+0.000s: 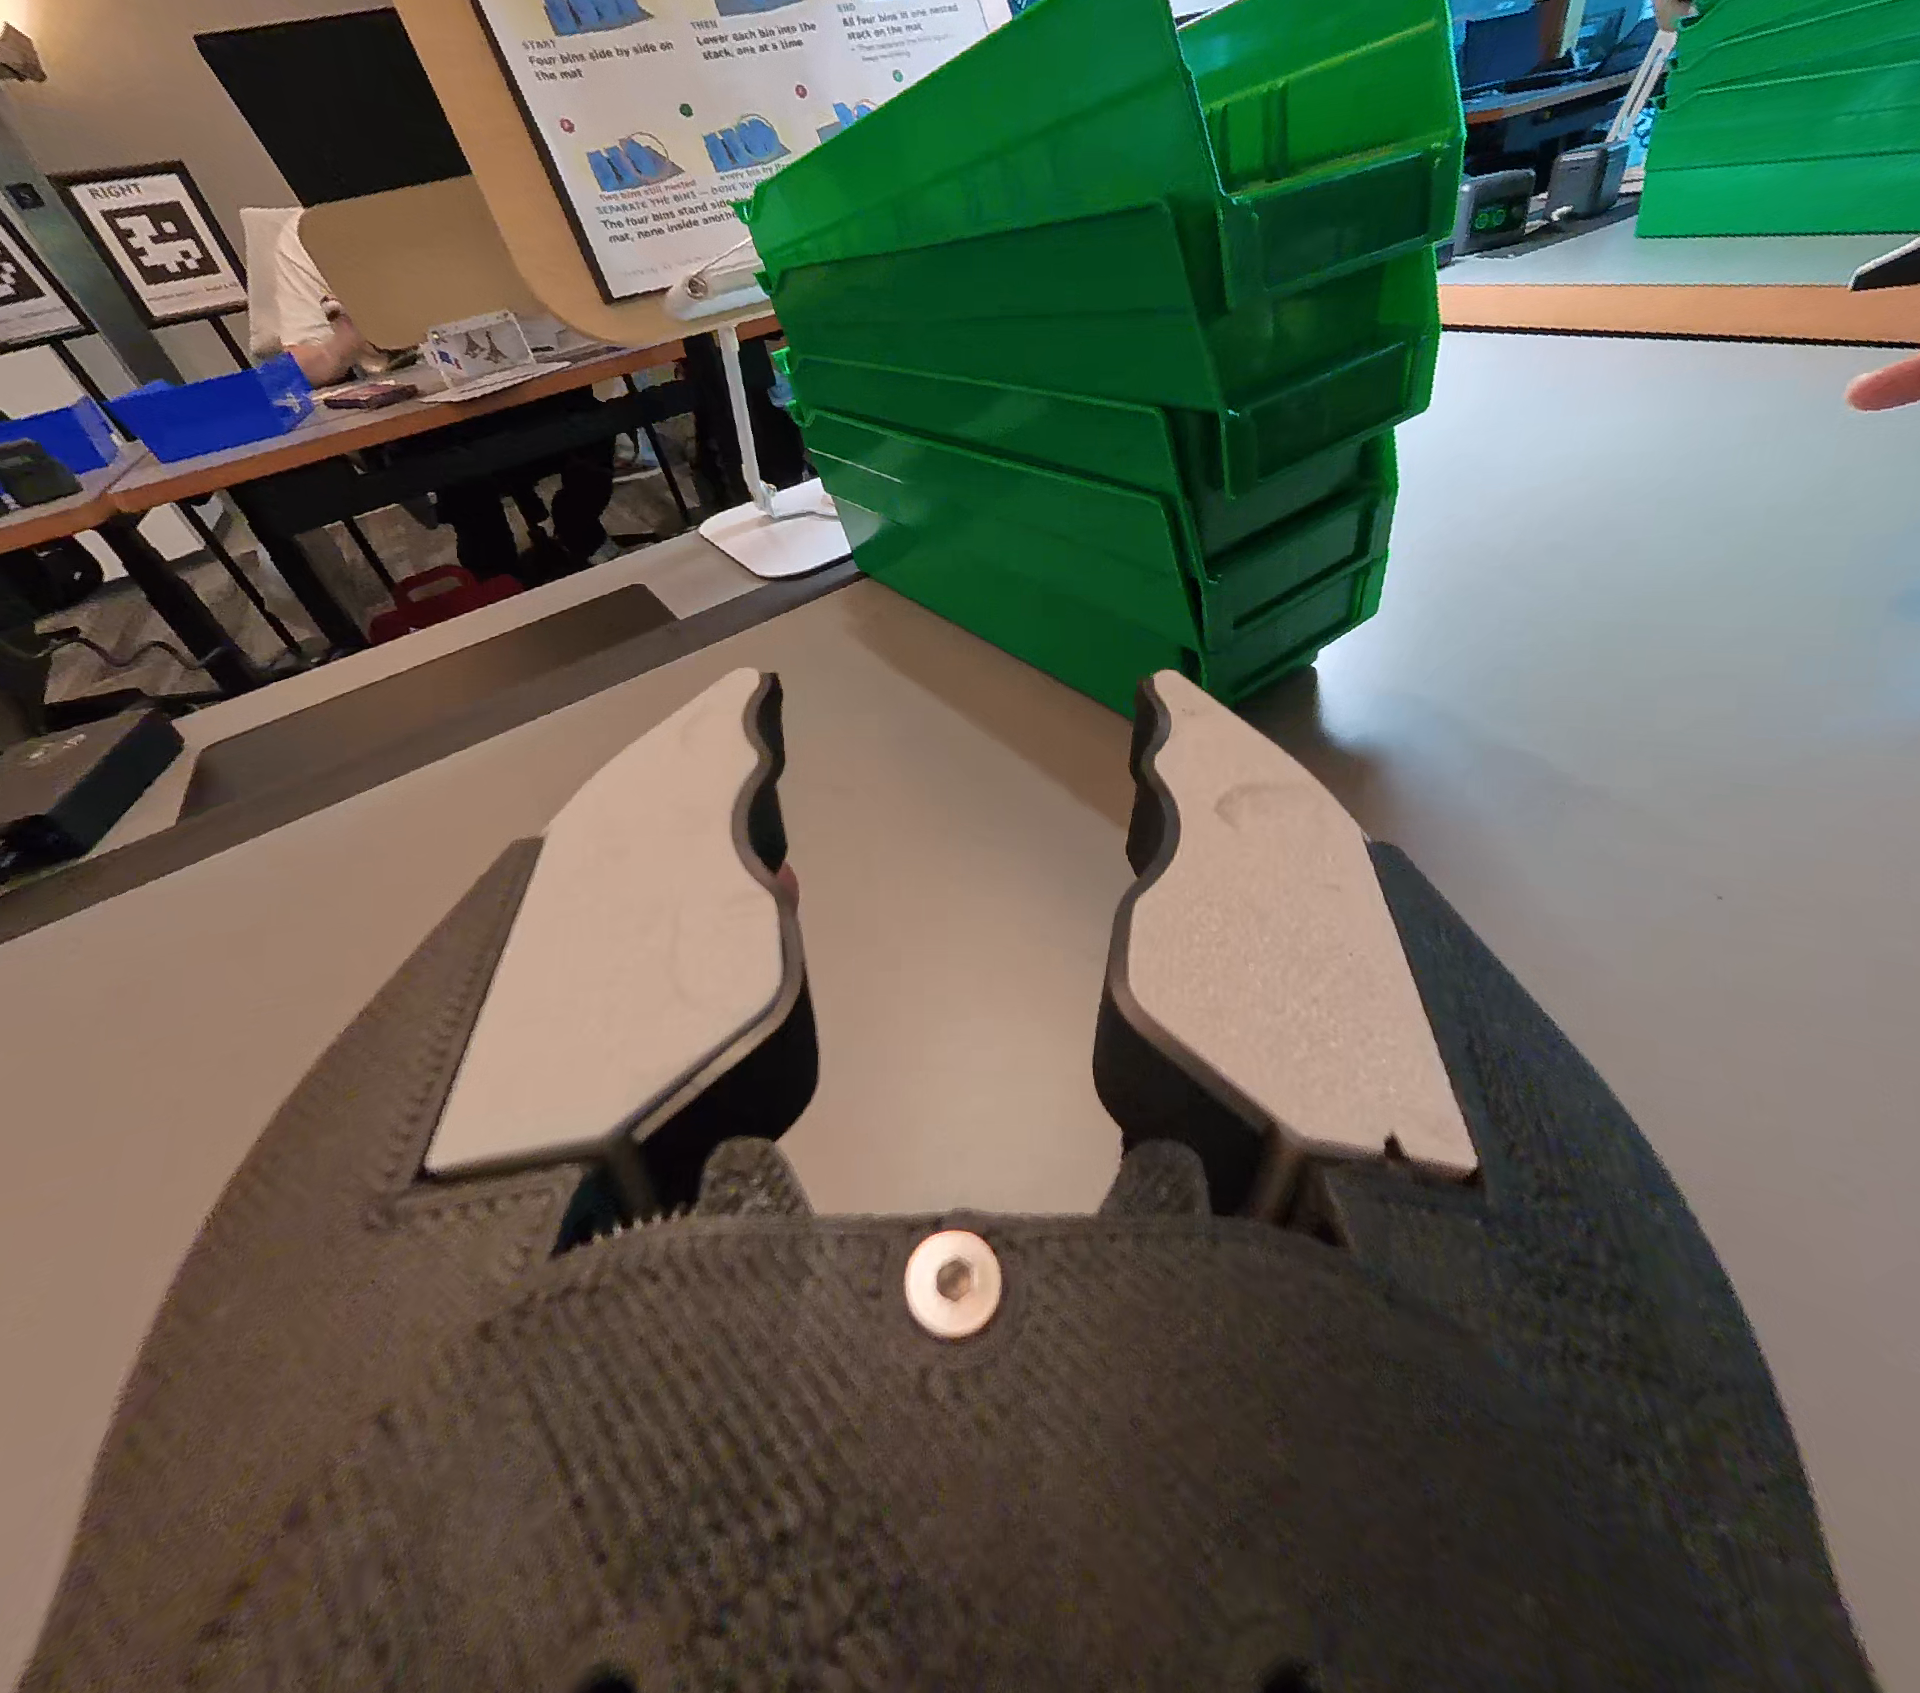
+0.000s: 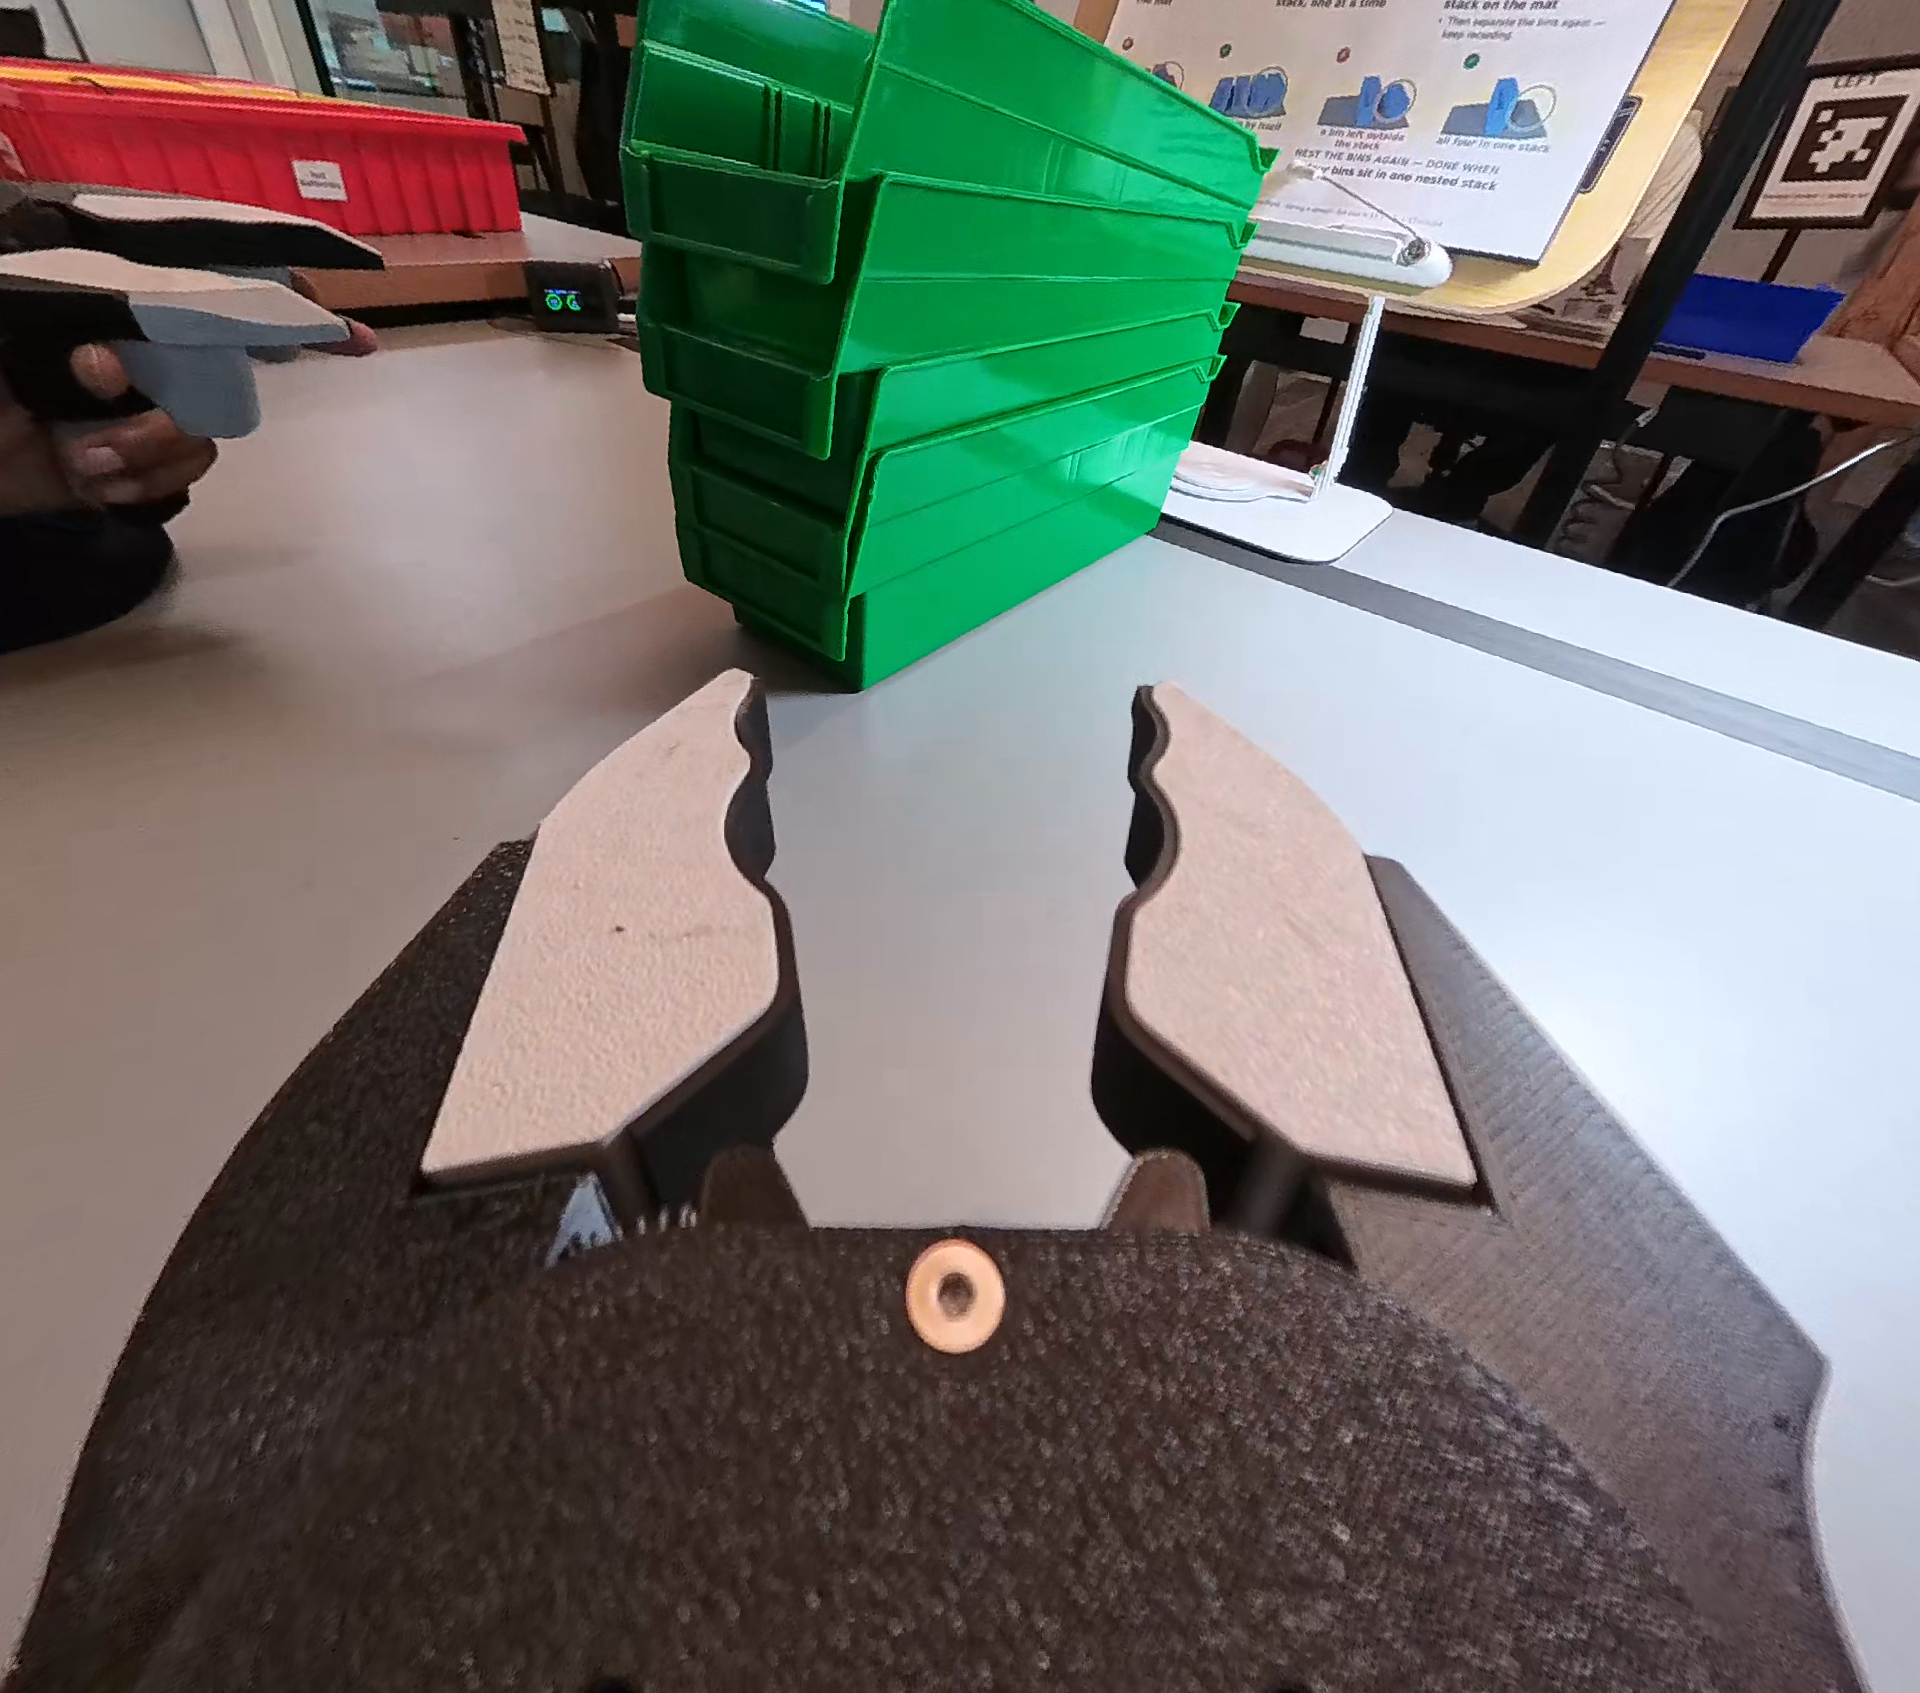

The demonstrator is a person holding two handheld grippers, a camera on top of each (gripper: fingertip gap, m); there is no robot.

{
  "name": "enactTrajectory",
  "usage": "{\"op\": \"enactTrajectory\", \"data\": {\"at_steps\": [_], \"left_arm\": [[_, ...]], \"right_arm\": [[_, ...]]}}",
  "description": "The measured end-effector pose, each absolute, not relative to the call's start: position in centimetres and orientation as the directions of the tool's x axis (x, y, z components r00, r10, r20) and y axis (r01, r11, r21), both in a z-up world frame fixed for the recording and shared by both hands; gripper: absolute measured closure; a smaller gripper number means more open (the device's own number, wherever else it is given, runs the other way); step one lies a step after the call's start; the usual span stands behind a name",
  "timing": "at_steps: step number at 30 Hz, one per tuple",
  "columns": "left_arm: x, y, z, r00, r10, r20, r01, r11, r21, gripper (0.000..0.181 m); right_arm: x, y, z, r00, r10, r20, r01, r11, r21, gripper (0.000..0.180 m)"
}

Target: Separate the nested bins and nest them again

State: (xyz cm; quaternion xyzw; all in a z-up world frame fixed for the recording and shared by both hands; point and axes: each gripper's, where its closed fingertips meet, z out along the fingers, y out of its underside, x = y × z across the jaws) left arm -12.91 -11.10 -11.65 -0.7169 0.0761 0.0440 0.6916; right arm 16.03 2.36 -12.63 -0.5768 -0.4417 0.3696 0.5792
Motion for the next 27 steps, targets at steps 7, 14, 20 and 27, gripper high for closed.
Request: {"op": "enactTrajectory", "data": {"at_steps": [7, 14, 20, 27], "left_arm": [[-12.6, -10.8, -12.3, 0.990, -0.091, -0.103, -0.109, -0.062, -0.992, 0.114], [-12.2, -10.9, -12.2, 0.989, -0.103, -0.108, -0.114, -0.058, -0.992, 0.113], [-12.0, -10.8, -12.4, 0.987, -0.100, -0.130, -0.136, -0.061, -0.989, 0.113], [-11.6, -10.5, -13.4, 0.983, -0.110, -0.146, -0.157, -0.095, -0.983, 0.113]], "right_arm": [[15.9, 2.6, -12.8, 0.334, 0.939, 0.080, 0.084, 0.055, -0.995, 0.114], [15.8, 2.2, -12.9, 0.326, 0.939, 0.110, 0.099, 0.081, -0.992, 0.114], [15.4, 1.7, -12.9, 0.322, 0.932, 0.170, 0.128, 0.135, -0.983, 0.114], [9.9, -1.2, -7.7, 0.147, 0.900, 0.411, 0.229, 0.374, -0.899, 0.119]]}}
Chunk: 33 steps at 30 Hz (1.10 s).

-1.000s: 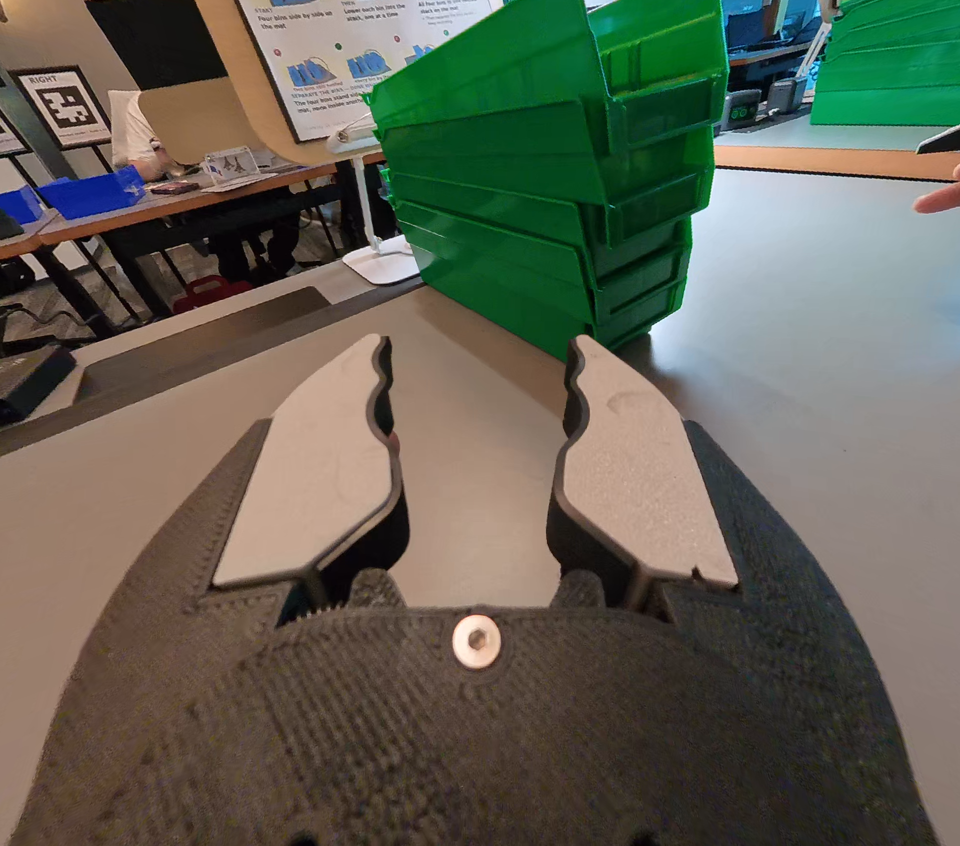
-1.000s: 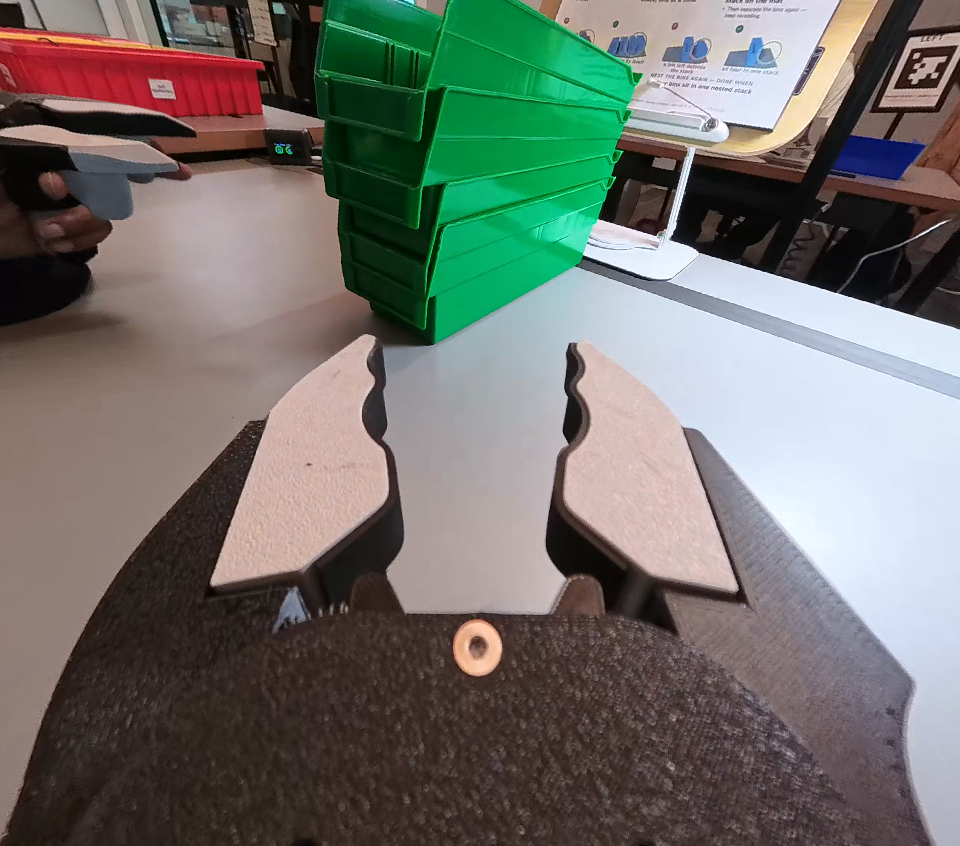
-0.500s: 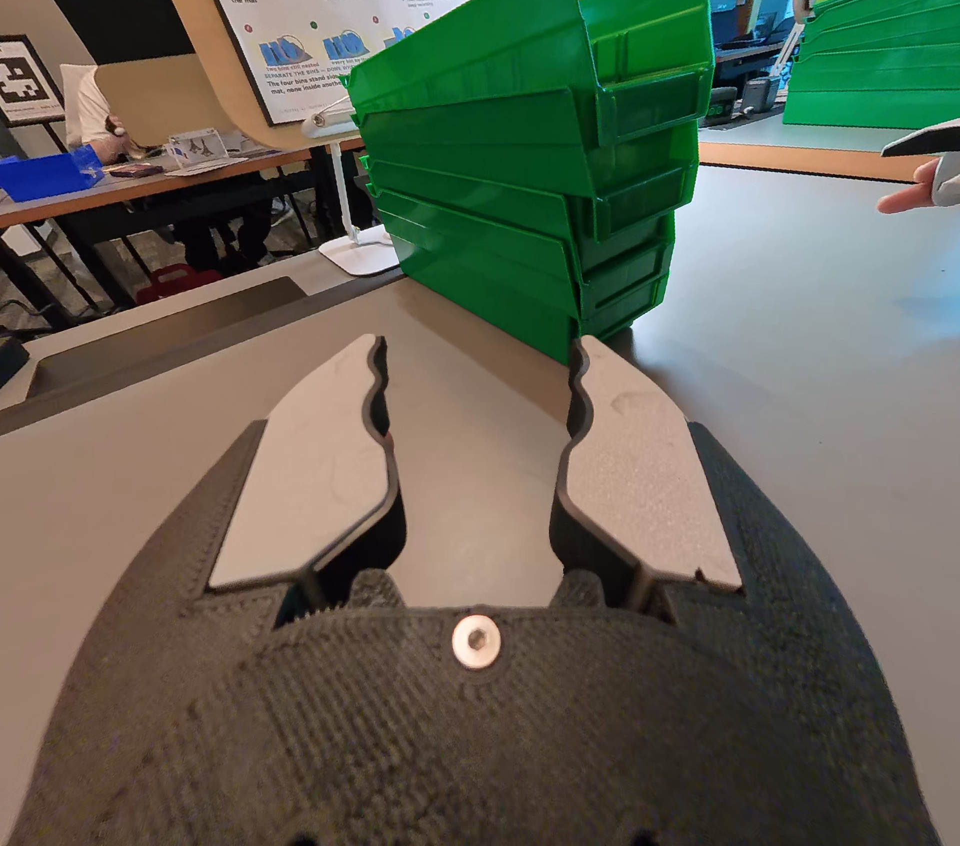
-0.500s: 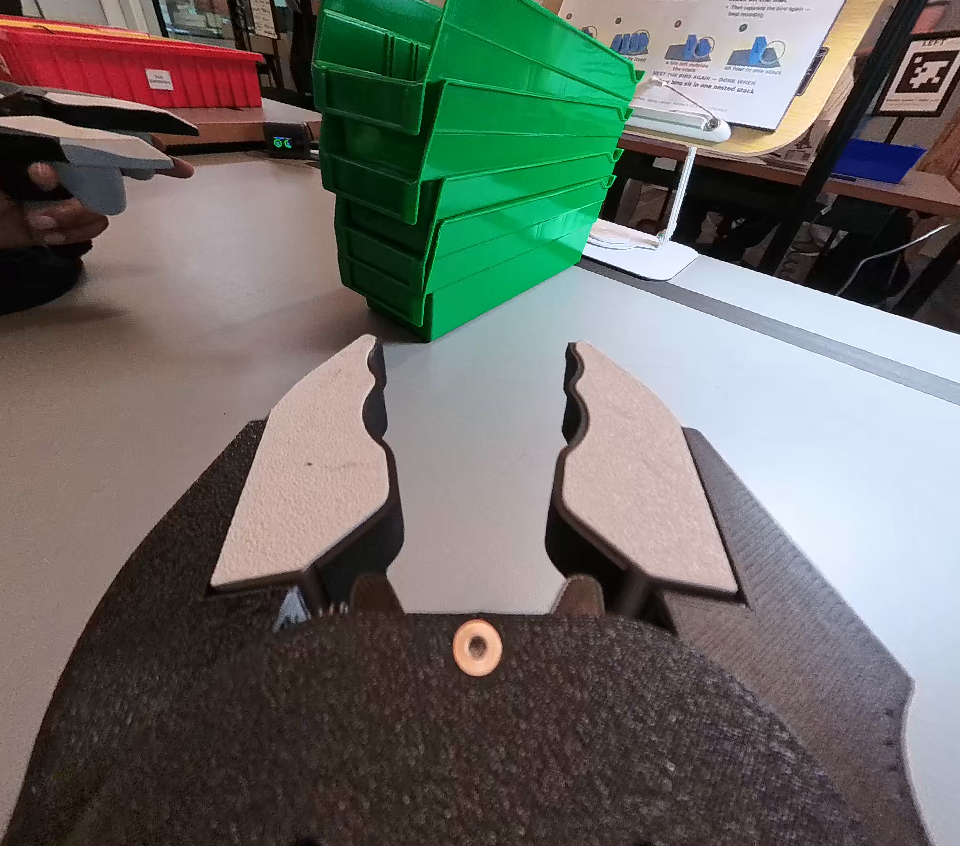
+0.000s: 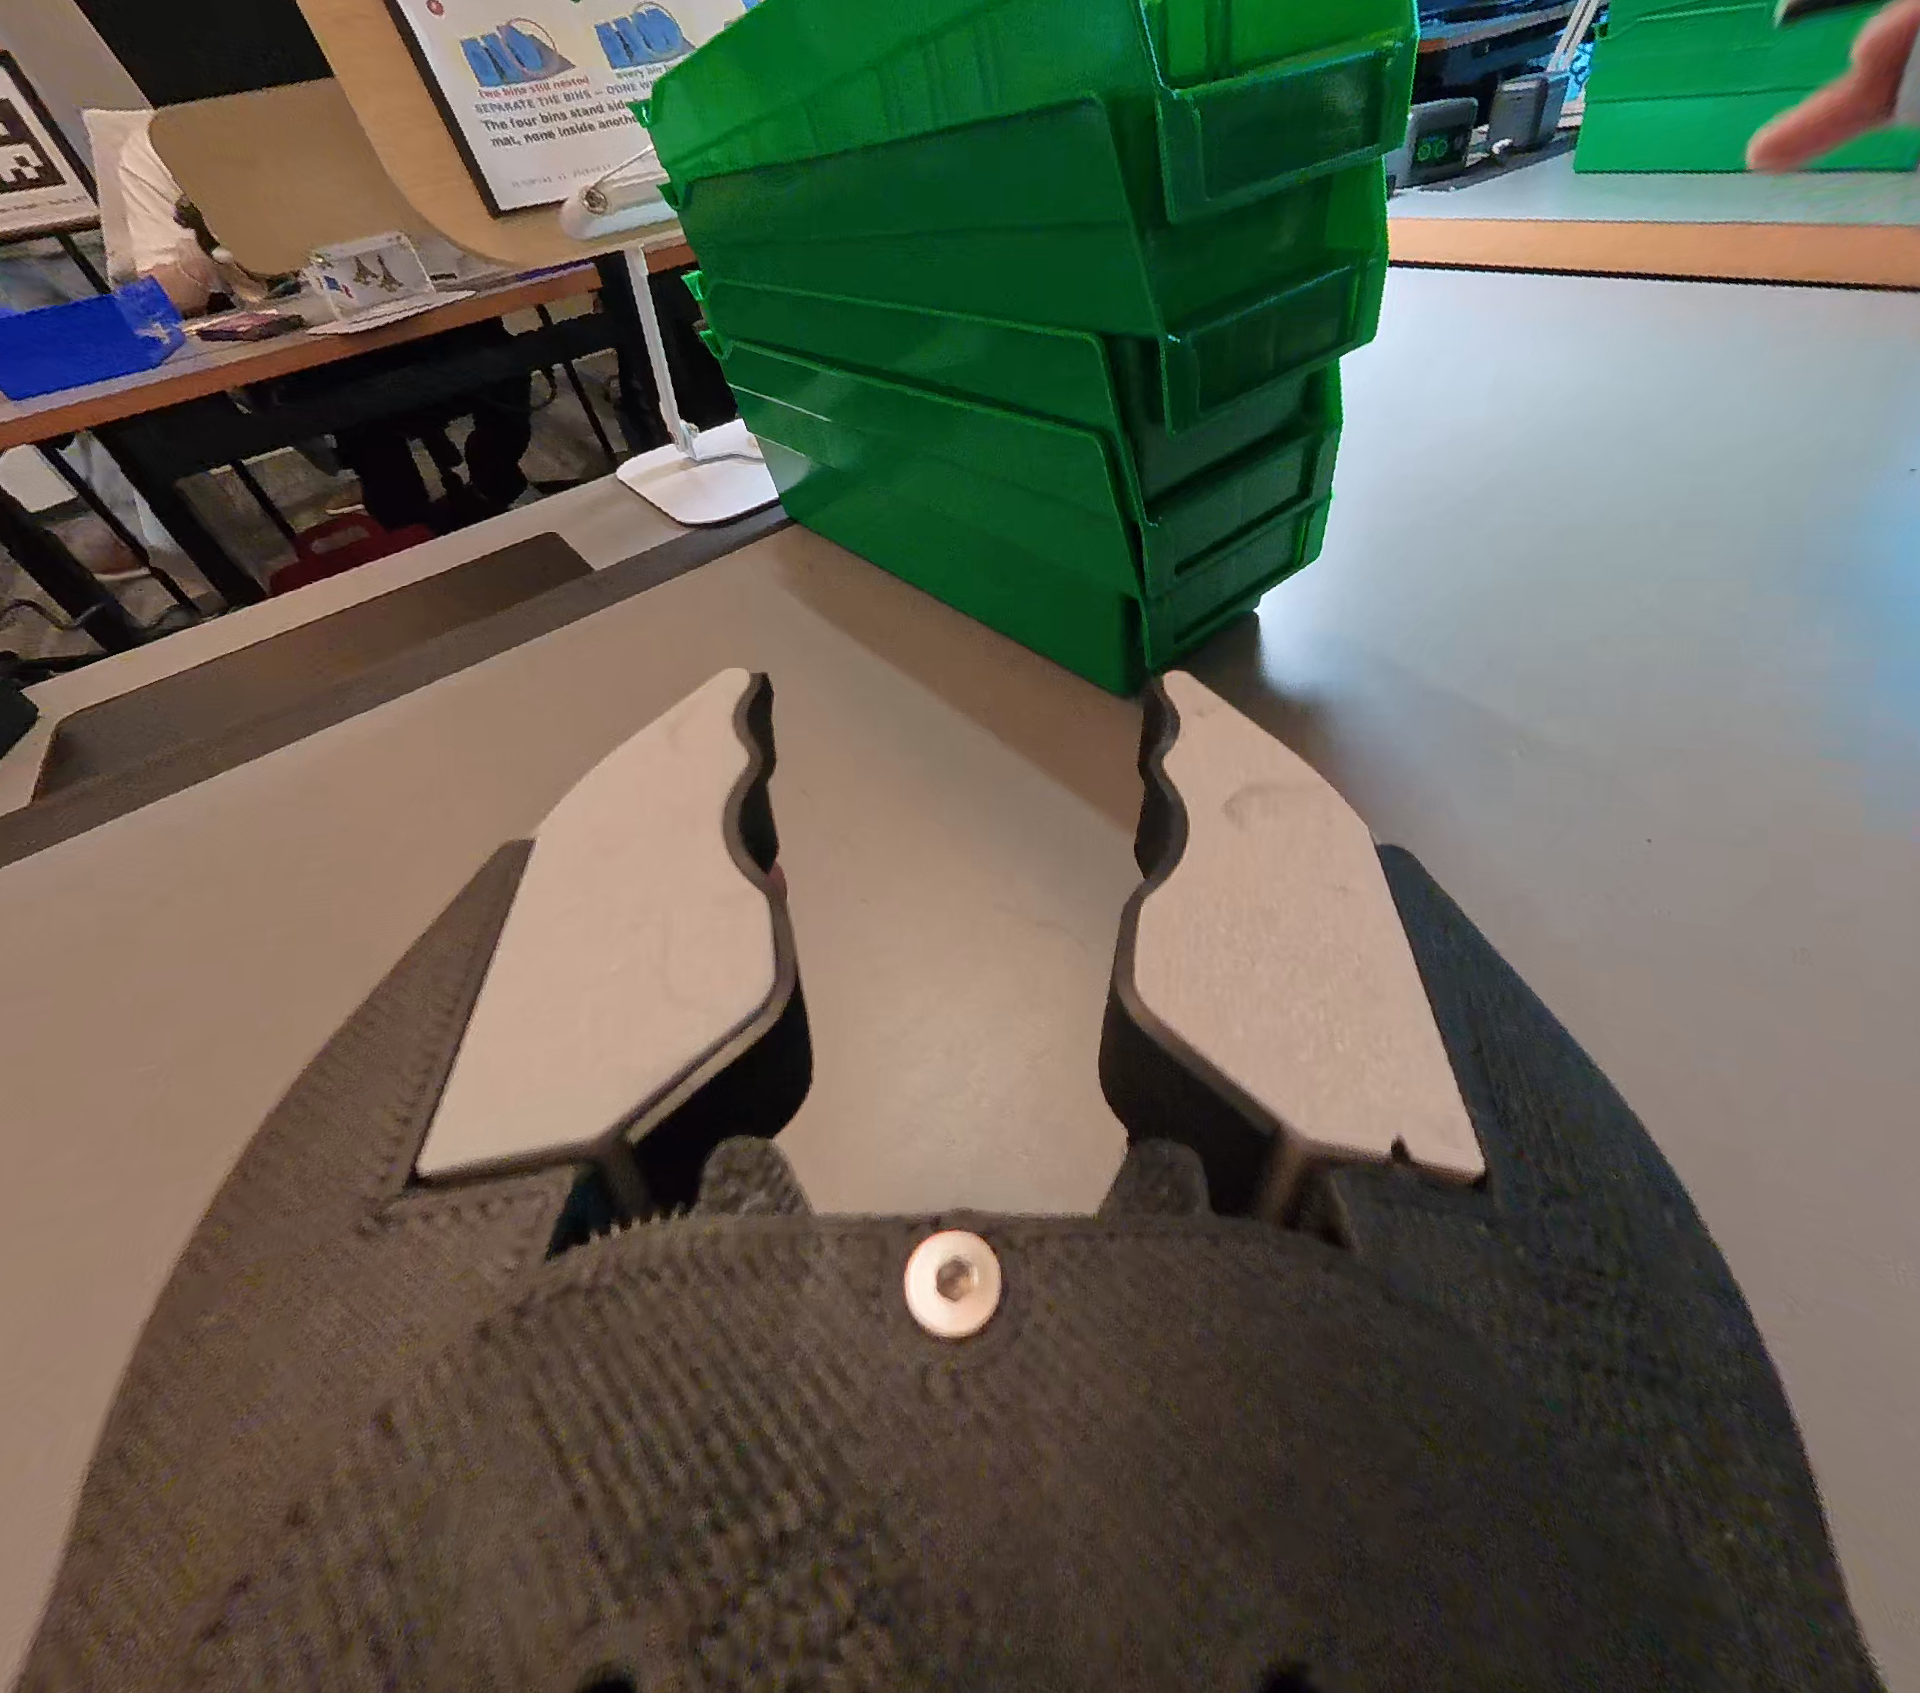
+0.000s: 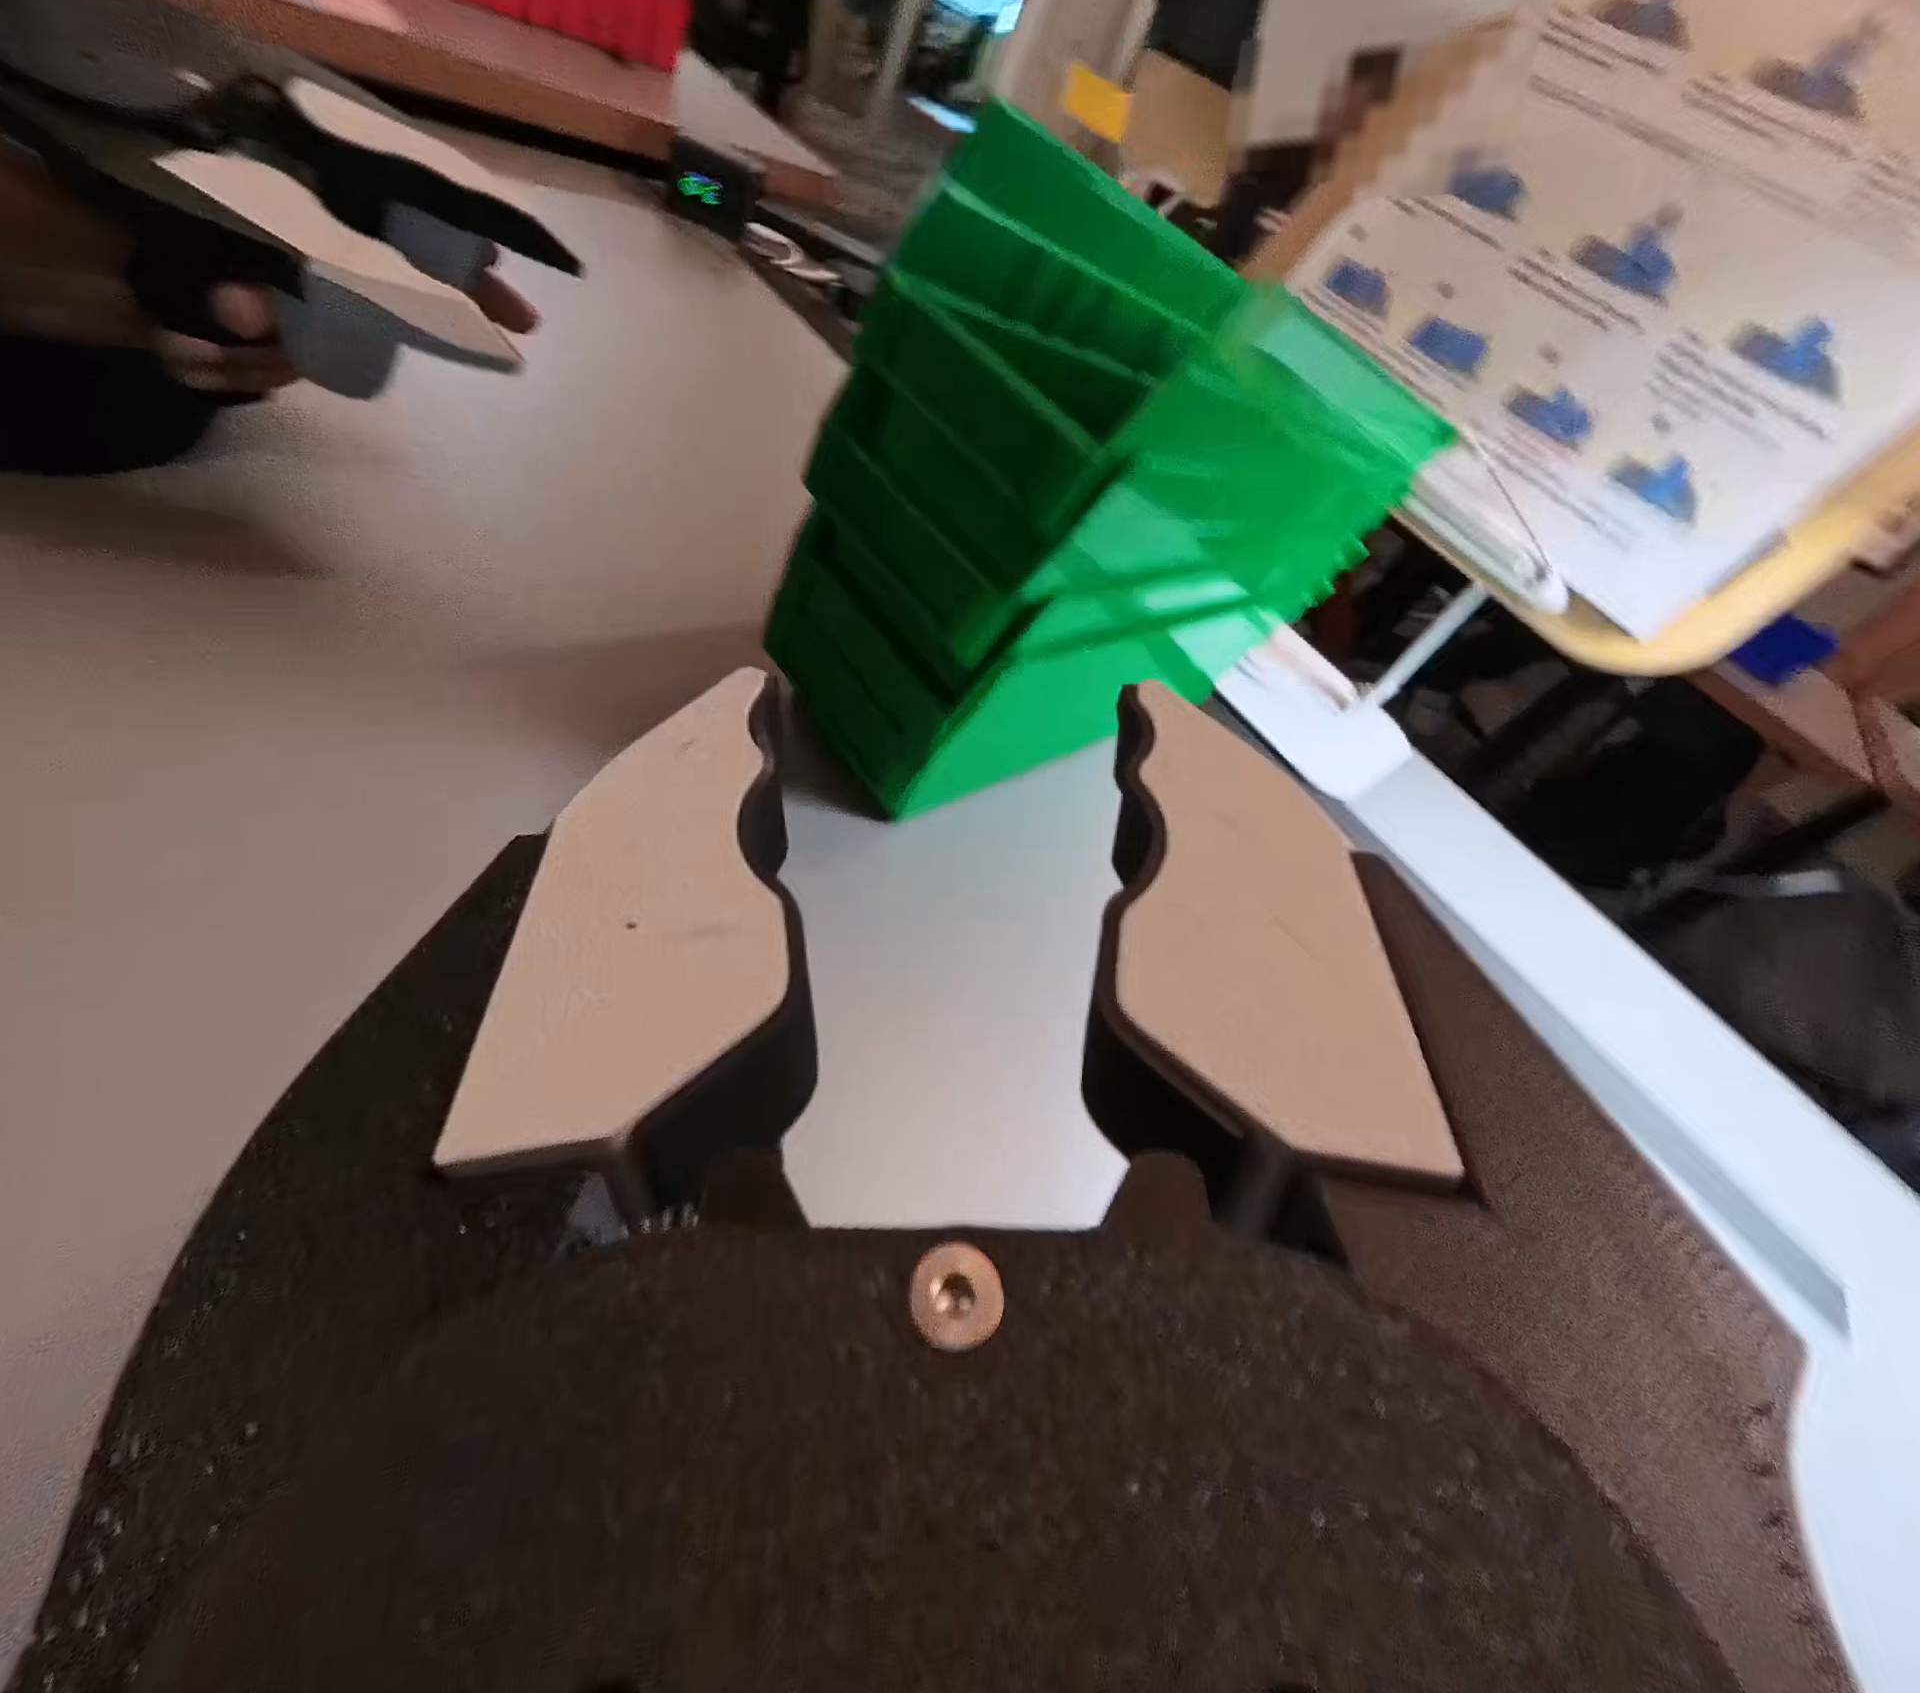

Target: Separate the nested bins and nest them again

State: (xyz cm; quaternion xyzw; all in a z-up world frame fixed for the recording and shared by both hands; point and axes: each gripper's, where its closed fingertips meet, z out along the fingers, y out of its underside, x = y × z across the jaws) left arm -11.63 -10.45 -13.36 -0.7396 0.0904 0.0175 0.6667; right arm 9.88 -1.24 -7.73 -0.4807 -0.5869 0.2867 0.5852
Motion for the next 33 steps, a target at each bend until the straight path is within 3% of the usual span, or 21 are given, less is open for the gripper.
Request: {"op": "enactTrajectory", "data": {"at_steps": [3, 8, 14, 26, 28, 33], "left_arm": [[-11.6, -10.6, -13.3, 0.982, -0.106, -0.159, -0.169, -0.090, -0.981, 0.113], [-11.8, -10.7, -12.9, 0.982, -0.101, -0.157, -0.165, -0.080, -0.983, 0.113], [-11.4, -10.9, -12.6, 0.980, -0.113, -0.166, -0.174, -0.068, -0.982, 0.114], [-11.2, -11.2, -12.3, 0.978, -0.120, -0.173, -0.180, -0.054, -0.982, 0.116], [-11.2, -11.2, -12.2, 0.978, -0.119, -0.174, -0.181, -0.050, -0.982, 0.116], [-11.2, -11.2, -12.3, 0.977, -0.119, -0.175, -0.182, -0.053, -0.982, 0.116]], "right_arm": [[6.2, -3.5, -5.6, -0.049, 0.869, 0.493, 0.331, 0.480, -0.813, 0.124], [0.8, -3.5, -4.4, -0.247, 0.743, 0.623, 0.503, 0.647, -0.573, 0.125], [-2.1, 0.3, -6.6, -0.376, 0.702, 0.605, 0.708, 0.639, -0.301, 0.125], [-3.1, 2.4, -9.8, -0.481, 0.653, 0.585, 0.764, 0.639, -0.085, 0.142], [-3.1, 2.5, -10.0, -0.489, 0.653, 0.579, 0.759, 0.645, -0.086, 0.151], [-3.2, 2.5, -9.1, -0.492, 0.651, 0.578, 0.754, 0.651, -0.090, 0.152]]}}
